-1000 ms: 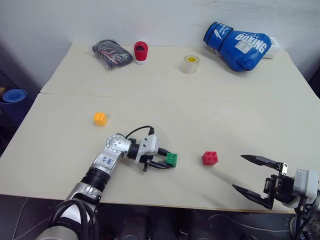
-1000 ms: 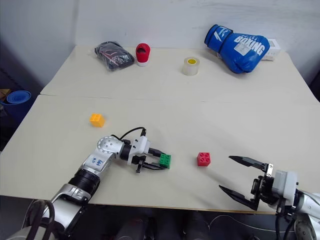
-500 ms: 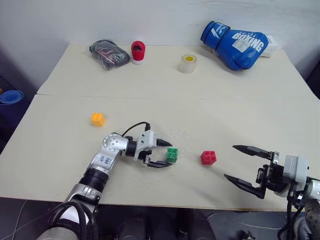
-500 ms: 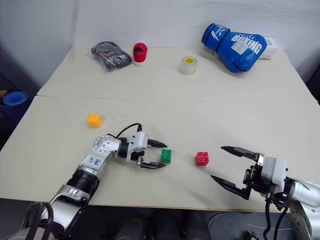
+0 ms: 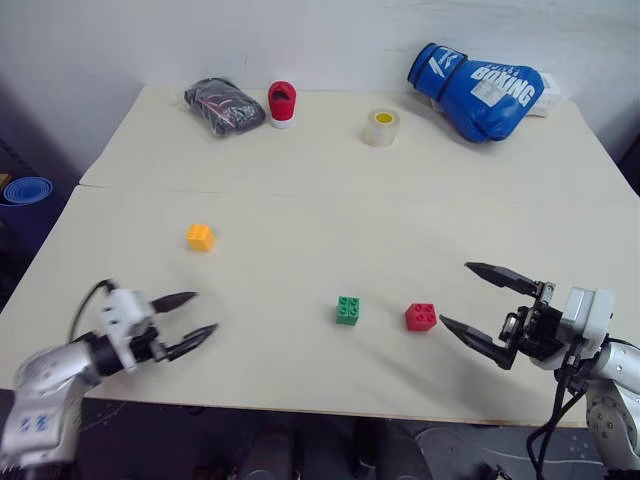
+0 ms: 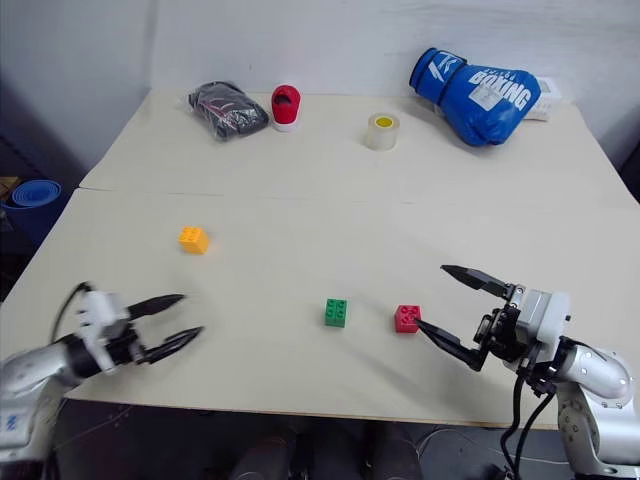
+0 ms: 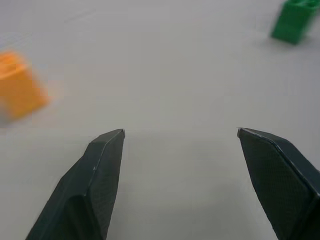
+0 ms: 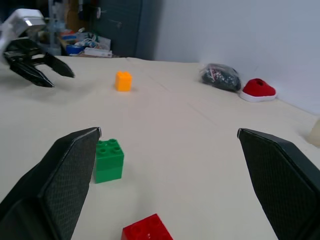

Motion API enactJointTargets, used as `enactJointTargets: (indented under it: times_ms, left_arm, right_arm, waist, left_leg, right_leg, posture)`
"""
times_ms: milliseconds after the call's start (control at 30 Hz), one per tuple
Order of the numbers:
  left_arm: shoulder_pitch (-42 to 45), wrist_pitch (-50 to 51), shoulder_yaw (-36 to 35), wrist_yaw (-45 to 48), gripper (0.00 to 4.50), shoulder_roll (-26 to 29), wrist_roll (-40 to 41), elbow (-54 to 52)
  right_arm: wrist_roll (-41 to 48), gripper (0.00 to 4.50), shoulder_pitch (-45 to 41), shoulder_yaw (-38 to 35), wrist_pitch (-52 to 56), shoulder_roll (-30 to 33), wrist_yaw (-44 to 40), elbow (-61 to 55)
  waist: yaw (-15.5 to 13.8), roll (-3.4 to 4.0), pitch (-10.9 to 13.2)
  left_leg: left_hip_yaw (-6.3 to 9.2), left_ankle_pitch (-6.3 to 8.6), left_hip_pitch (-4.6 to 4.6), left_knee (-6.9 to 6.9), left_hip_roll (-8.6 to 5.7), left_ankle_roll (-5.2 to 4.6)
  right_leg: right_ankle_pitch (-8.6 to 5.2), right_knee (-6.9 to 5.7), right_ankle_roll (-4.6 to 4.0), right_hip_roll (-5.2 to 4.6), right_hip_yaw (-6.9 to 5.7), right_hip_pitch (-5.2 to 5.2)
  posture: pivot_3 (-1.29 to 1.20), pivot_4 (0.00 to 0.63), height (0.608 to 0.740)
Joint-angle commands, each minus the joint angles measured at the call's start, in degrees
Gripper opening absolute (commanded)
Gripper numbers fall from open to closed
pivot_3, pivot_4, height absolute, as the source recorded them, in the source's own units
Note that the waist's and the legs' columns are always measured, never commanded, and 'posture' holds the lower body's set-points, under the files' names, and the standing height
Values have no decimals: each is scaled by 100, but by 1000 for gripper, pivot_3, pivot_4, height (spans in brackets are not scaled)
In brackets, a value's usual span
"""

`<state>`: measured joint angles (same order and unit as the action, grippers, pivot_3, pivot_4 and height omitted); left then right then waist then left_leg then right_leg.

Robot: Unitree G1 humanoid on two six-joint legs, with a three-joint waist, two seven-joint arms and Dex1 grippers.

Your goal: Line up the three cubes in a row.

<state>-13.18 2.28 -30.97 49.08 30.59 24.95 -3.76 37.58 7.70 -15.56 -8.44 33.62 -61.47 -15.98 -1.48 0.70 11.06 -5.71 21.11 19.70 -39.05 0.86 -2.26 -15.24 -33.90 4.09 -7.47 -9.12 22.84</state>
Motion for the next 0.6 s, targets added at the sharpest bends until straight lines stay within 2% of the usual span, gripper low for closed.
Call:
enactJointTargets:
  times_ms: [33,167,300,367,400,433,600]
  left_arm:
    - [-501,-146,-1105,-907,4483,-525,484,-32]
    - [-468,84,-1175,-1412,4483,-752,670,-300]
    - [249,625,-790,-2003,4483,-808,894,-510]
    - [748,913,-398,-2348,4483,-794,752,-619]
    - [906,995,-266,-2447,4483,-783,693,-643]
    - [1148,1088,-78,-2602,4483,-760,551,-600]
    - [2590,1353,812,-3036,4483,-577,-182,232]
  right_arm:
    - [-23,4500,46,280,7,-211,92,-419]
    - [-120,4500,-193,452,-28,-274,88,-399]
    - [-312,4500,-441,551,-156,-298,50,-145]
    - [-421,4500,-525,529,-278,-338,102,-29]
    - [-458,4500,-551,522,-322,-359,119,13]
    - [-485,4500,-576,522,-371,-379,122,63]
    - [-582,4500,-617,592,-596,-478,31,322]
  waist:
    - [10,-3,-1]
    - [-50,-6,1]
    - [-140,-14,-4]
    - [-155,-15,-5]
    - [-154,-17,-6]
    - [-142,-19,-8]
    - [-116,-25,-11]
  left_leg:
    - [0,1,2,1,0,-2]
    - [-2,11,9,-3,-4,5]
    - [0,27,8,-5,-6,-20]
    - [-1,25,14,-5,-7,-15]
    - [-2,3,17,-5,-7,17]
    - [-3,-10,23,-5,-7,-3]
    - [-22,-27,55,-6,-14,-6]
  right_leg:
    - [0,2,0,0,0,2]
    - [3,3,5,-2,0,6]
    - [7,-2,7,-5,1,8]
    - [7,-6,7,-5,1,15]
    - [7,-8,7,-3,-1,19]
    - [7,-8,7,-1,-2,22]
    - [10,-35,12,17,-3,56]
  posture:
    - [0,150,740]
    - [0,150,740]
    - [0,150,740]
    - [0,150,740]
    - [0,150,740]
    - [0,150,740]
    - [0,150,740]
